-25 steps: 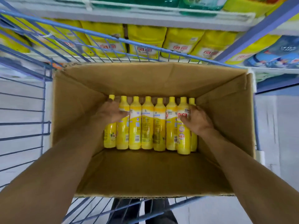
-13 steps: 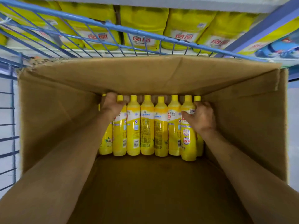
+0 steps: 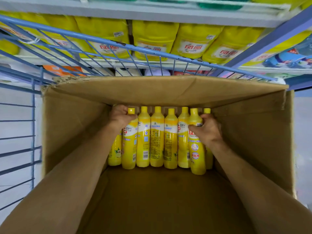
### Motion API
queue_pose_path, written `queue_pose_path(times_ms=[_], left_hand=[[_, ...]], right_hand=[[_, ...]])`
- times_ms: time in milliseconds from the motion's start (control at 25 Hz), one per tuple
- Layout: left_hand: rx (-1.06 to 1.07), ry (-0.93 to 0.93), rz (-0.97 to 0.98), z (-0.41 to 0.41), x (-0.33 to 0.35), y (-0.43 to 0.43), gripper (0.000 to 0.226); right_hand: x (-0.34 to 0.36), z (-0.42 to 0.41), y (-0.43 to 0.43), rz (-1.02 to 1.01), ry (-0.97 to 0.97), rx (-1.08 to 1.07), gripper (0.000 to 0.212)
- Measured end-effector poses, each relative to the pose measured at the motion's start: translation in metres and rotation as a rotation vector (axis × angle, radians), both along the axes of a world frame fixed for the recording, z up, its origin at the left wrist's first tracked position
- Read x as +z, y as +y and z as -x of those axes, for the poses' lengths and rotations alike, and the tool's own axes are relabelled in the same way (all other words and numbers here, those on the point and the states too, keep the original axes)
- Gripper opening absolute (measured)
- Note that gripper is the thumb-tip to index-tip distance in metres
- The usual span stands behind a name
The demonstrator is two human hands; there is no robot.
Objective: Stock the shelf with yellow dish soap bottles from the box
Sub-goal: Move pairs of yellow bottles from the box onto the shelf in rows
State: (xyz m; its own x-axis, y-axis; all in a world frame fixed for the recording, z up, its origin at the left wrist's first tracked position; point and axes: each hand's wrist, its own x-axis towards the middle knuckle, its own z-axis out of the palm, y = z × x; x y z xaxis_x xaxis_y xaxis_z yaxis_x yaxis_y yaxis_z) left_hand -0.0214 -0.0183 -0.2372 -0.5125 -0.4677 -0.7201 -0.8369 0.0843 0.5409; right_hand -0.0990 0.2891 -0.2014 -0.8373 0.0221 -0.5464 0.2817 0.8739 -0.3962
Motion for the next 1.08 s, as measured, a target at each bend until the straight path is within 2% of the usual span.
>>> queue_pose_path(times_ms=[80,200,280,520,600,760,880,1080], left_hand=[[0.024,-0.001,0.024,-0.001,0.007,0.007,0.028],[0.069,0.104,-0.003,-0.013,0.023,0.017,0.026],[0.058,0.216,-0.03,-0.027,0.039,0.021,0.021],[-0.018,0.5,-0.13,-0.046,0.109,0.023,0.018],[-0.055,0.605,-0.109,-0.038,0.143,0.026,0.021],[-0.112,0.779,-0.067,-0.019,0.246,0.031,0.025],[-0.172,0.86,-0.032,-0.003,0.338,0.025,0.023],[-0.235,1.055,0.053,0.026,0.509,0.019,0.026]], right_hand=[[0.005,-0.003,0.001,0.063,-0.051,0.01,0.052],[0.02,-0.008,0.005,0.141,-0.067,0.072,0.05],[0.037,-0.013,0.006,0.148,-0.019,0.126,0.048],[0.091,-0.022,0.001,0.301,0.167,0.121,0.07],[0.118,-0.022,-0.003,0.365,0.242,0.131,0.072],[0.2,-0.021,-0.02,0.489,0.347,0.175,0.067],[0.282,-0.012,-0.027,0.569,0.393,0.176,0.073],[0.442,0.013,-0.04,0.681,0.56,0.273,0.046]])
